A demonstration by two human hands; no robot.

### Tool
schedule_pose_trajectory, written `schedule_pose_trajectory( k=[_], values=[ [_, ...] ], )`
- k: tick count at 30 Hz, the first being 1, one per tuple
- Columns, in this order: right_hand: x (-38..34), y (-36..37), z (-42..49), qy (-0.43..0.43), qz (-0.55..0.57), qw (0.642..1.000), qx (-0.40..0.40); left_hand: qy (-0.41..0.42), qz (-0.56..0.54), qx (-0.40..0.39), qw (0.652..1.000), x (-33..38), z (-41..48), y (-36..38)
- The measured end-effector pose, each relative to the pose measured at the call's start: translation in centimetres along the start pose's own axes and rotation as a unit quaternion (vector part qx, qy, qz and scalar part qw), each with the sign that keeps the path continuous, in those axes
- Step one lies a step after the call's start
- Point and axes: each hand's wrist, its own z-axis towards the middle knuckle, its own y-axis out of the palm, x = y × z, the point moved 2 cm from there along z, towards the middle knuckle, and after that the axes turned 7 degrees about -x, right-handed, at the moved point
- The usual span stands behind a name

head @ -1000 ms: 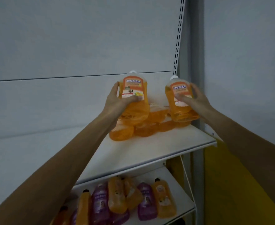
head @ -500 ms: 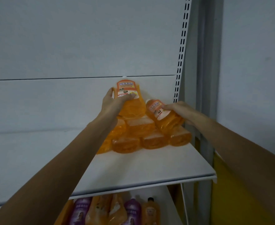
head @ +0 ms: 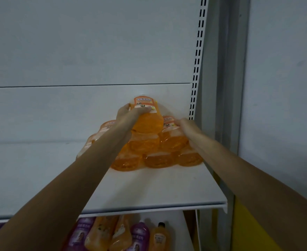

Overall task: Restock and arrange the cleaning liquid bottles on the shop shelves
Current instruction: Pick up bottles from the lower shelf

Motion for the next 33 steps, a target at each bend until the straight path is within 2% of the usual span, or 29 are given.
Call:
schedule_pose_trajectory(
  k=[5, 8, 12, 15, 17, 20, 26, 33],
  values=[
    [0.4, -0.2, 0.1, -0.003, -0.108, 0.993, 0.047, -0.013, 0.023, 0.022, 0.999, 0.3, 0.0, 1.0],
    [0.0, 0.0, 0.1, -0.017, -0.093, 0.995, 0.036, -0.002, 0.072, 0.032, 0.997, 0.1, 0.1, 1.8],
    [-0.1, -0.2, -1.0, -0.036, -0.089, 0.994, -0.045, 0.056, 0.189, 0.046, 0.979, 0.0, -0.6, 2.6],
    [-0.2, -0.9, -1.6, -0.052, -0.11, 0.987, -0.102, 0.074, 0.207, 0.055, 0.974, 0.0, -1.1, 2.1],
    [-0.3, -1.5, -1.3, -0.061, -0.132, 0.986, -0.085, 0.086, 0.222, 0.058, 0.969, 0.0, -1.5, 1.6],
    [-1.0, -2.3, -1.1, -0.107, -0.178, 0.978, 0.001, 0.101, 0.253, 0.068, 0.96, 0.3, -2.3, 0.8],
    [-4.1, -1.8, -2.5, -0.269, -0.266, 0.925, 0.045, 0.135, 0.323, 0.06, 0.935, 0.9, -5.0, -1.8],
    [-8.4, 4.8, -6.3, -0.412, -0.326, 0.849, 0.06, 0.158, 0.364, 0.107, 0.912, 1.0, -9.6, -7.9]
  ],
)
